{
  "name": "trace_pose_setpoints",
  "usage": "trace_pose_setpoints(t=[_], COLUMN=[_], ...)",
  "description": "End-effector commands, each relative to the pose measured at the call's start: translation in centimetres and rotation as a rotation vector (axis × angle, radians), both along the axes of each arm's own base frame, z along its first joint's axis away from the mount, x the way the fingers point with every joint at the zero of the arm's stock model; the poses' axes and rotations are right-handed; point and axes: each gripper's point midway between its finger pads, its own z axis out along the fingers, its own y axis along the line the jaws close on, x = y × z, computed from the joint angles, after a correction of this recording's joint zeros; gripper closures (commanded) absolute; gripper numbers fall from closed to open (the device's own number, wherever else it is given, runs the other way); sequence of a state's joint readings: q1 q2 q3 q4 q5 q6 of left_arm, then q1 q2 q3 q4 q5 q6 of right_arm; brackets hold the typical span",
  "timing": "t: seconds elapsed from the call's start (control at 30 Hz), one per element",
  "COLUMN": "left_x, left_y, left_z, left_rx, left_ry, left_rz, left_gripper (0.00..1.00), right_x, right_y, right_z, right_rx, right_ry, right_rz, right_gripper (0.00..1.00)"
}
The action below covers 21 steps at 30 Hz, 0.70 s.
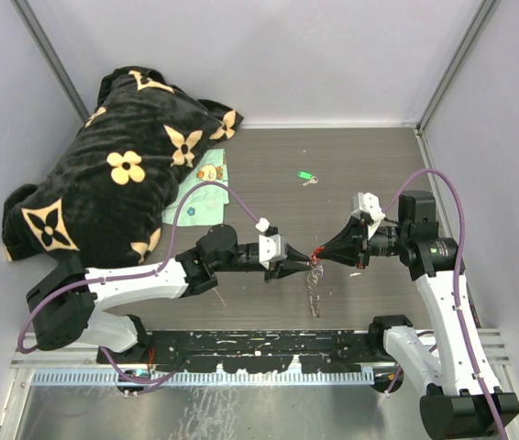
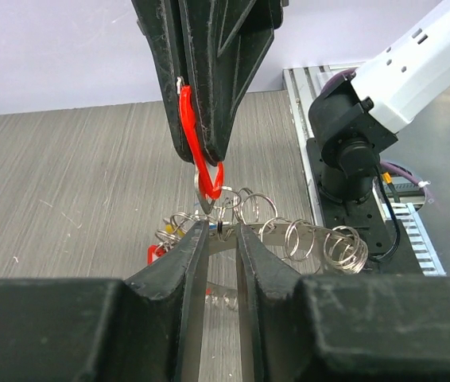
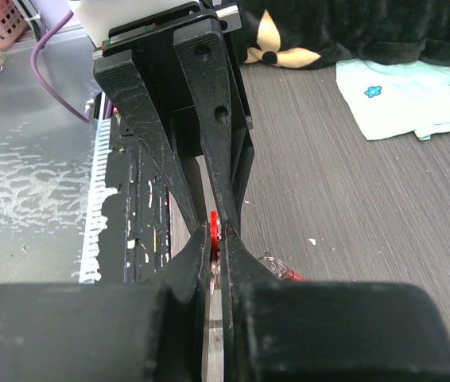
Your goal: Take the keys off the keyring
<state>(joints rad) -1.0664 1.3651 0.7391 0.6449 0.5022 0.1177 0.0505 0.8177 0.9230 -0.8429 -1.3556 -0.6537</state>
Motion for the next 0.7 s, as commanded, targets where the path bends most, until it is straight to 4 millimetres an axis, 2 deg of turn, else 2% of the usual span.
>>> trace_pose_setpoints(t=[0.0,0.67], left_x=[0.16,0.49], left_y=[-0.50,-1.01], left_z=[3.66,3.39], left_rx=[-0.102,-0.110], left_ry=[-0.032,0.005], left_rz=[-0.007,0.002], left_gripper=[0.79,0.85], right_x=[-0.71,-0.73], right_y=[0.33,0.32], right_z=[2.02,1.92], right_rx=[0.037,0.036], right_ry=[-0.080,-0.079], right_rz=[0.046,0.046], right_gripper=[0.99,0.99])
